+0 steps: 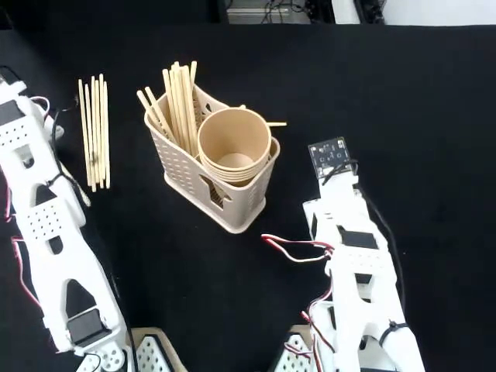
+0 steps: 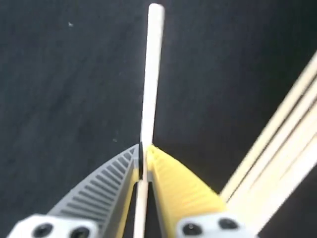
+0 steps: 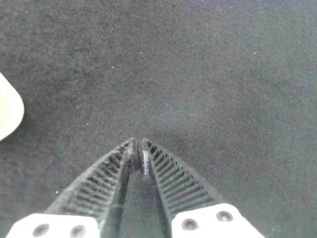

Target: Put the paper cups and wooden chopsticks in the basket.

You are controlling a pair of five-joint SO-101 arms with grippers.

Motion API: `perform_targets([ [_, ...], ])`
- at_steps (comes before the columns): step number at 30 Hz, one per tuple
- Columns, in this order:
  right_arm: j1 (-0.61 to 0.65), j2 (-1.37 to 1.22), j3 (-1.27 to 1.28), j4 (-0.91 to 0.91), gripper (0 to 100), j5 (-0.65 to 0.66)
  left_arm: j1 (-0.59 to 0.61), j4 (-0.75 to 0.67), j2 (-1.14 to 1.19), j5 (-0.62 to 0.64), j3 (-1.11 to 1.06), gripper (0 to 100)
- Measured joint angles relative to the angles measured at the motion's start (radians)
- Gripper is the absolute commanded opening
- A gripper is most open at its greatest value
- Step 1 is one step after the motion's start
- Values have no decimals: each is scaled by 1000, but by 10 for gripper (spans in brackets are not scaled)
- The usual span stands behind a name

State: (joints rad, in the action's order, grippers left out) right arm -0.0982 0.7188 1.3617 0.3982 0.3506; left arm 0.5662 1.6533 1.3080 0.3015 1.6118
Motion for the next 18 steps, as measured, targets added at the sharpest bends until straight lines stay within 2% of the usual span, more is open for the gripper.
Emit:
perform_targets([
  [2,0,0,0,0,15,0,0,66,-32,-11,0,30],
  [5,0,0,0,0,15,0,9,94,-69,-44,-15,30],
  [11,0,0,0,0,15,0,38,103,-110,-94,-219,49],
  [18,0,0,0,0,15,0,61,80,-201,-94,-176,227],
])
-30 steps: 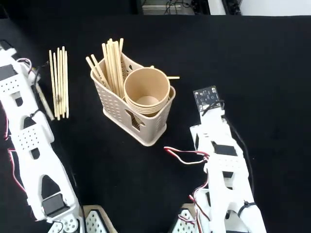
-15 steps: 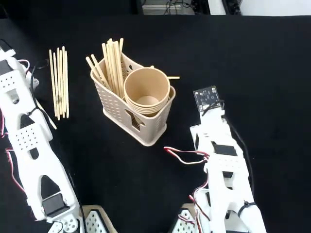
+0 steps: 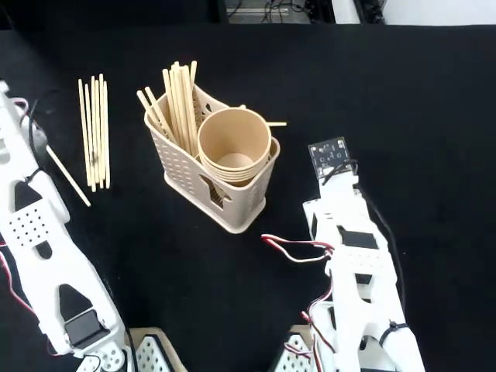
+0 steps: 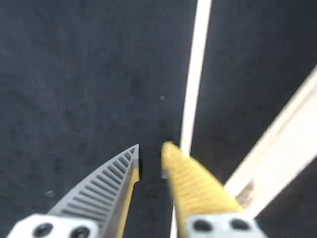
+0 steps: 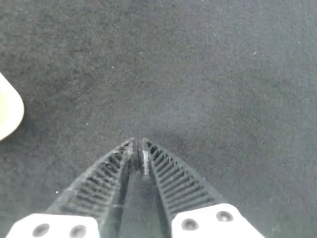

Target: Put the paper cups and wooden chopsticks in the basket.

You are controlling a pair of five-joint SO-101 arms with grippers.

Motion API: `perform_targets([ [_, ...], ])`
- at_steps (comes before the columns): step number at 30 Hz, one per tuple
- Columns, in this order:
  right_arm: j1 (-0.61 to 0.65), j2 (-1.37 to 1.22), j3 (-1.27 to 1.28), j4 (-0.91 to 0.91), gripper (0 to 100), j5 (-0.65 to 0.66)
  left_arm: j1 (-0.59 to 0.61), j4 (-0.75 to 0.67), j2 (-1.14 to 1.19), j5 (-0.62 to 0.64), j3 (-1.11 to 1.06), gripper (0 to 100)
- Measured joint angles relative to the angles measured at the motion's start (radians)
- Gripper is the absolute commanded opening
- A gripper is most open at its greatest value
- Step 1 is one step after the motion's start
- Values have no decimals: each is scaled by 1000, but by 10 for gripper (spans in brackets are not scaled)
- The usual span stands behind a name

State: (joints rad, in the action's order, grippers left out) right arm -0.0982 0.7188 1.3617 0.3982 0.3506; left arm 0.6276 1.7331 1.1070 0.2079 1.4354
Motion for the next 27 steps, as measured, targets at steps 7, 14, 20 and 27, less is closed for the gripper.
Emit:
perform_targets([
  [7,0,0,0,0,15,0,-2,-238,21,78,15,257],
  [14,0,0,0,0,15,0,8,-382,163,193,-100,245],
  [20,0,0,0,0,15,0,14,-391,227,244,-94,29],
  [27,0,0,0,0,15,0,12,-381,239,221,-71,29],
])
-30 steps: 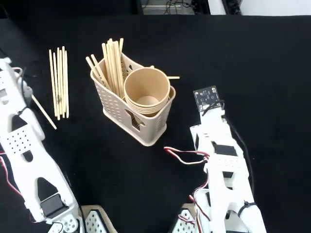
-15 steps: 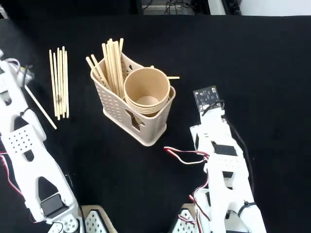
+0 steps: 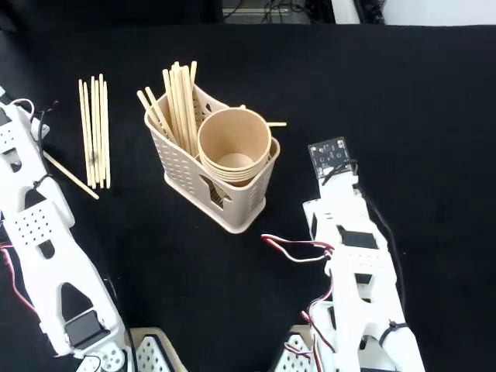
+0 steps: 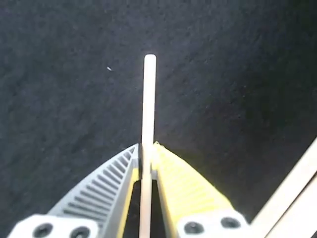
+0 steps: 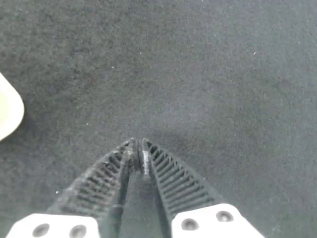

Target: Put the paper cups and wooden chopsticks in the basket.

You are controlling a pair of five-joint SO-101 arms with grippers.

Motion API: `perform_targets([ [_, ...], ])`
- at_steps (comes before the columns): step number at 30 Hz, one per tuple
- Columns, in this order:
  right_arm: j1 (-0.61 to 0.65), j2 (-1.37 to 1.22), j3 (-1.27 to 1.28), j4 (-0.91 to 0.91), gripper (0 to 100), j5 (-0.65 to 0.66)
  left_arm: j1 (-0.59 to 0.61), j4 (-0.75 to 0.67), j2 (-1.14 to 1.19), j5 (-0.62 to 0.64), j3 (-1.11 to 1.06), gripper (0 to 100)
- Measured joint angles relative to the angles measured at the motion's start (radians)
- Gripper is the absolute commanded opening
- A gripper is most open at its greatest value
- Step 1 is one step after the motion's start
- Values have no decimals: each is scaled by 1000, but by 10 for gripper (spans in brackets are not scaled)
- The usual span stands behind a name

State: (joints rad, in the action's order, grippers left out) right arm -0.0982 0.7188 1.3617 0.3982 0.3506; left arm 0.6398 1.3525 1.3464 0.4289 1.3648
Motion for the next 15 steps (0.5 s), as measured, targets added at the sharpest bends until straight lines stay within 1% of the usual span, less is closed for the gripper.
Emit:
perform_targets([
  [4,0,0,0,0,15,0,0,106,2,-5,104,29],
  [8,0,0,0,0,15,0,5,296,12,-37,244,29],
  [10,2,0,0,0,15,0,5,361,6,-61,247,29],
  [12,0,0,0,0,15,0,5,387,-3,-104,242,29],
  [15,0,0,0,0,15,0,5,396,-34,-150,164,29],
])
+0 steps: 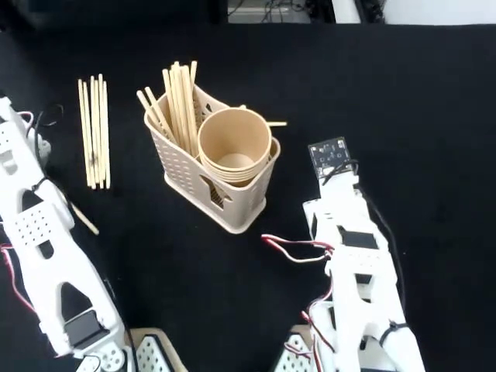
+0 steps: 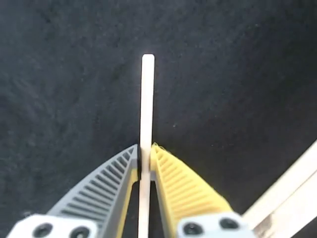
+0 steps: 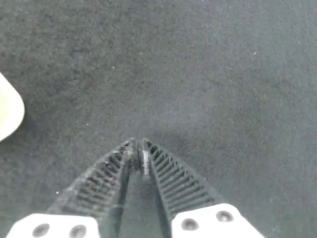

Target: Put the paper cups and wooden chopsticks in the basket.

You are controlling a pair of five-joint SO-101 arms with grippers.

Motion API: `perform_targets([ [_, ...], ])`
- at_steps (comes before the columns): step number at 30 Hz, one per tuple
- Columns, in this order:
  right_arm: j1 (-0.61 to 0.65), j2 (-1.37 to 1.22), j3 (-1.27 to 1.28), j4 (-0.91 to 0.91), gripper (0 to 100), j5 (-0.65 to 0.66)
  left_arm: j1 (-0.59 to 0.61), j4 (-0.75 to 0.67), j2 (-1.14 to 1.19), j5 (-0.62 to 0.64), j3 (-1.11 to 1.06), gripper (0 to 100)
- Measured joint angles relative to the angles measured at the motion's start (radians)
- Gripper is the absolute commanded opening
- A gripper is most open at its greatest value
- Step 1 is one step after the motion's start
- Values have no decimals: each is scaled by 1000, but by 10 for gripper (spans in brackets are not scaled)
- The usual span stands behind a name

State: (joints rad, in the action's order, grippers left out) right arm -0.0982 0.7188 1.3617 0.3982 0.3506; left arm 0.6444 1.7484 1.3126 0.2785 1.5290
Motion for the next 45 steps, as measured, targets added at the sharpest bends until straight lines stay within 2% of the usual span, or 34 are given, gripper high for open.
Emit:
perform_targets([
  [13,3,0,0,0,15,0,-2,-2,-186,-206,-525,33],
  [17,3,0,0,0,15,0,0,-2,-229,-241,-618,37],
  [20,0,0,0,0,15,0,0,-2,-250,-241,-640,109],
  [25,0,0,0,0,15,0,20,0,-267,-189,-651,290],
  [27,0,0,0,0,15,0,37,3,-267,-172,-652,319],
  [31,0,0,0,0,15,0,48,9,-255,-170,-629,263],
  [37,0,0,0,0,15,0,40,6,-206,-121,-586,49],
  [45,0,0,0,0,15,0,29,8,-178,-120,-526,30],
])
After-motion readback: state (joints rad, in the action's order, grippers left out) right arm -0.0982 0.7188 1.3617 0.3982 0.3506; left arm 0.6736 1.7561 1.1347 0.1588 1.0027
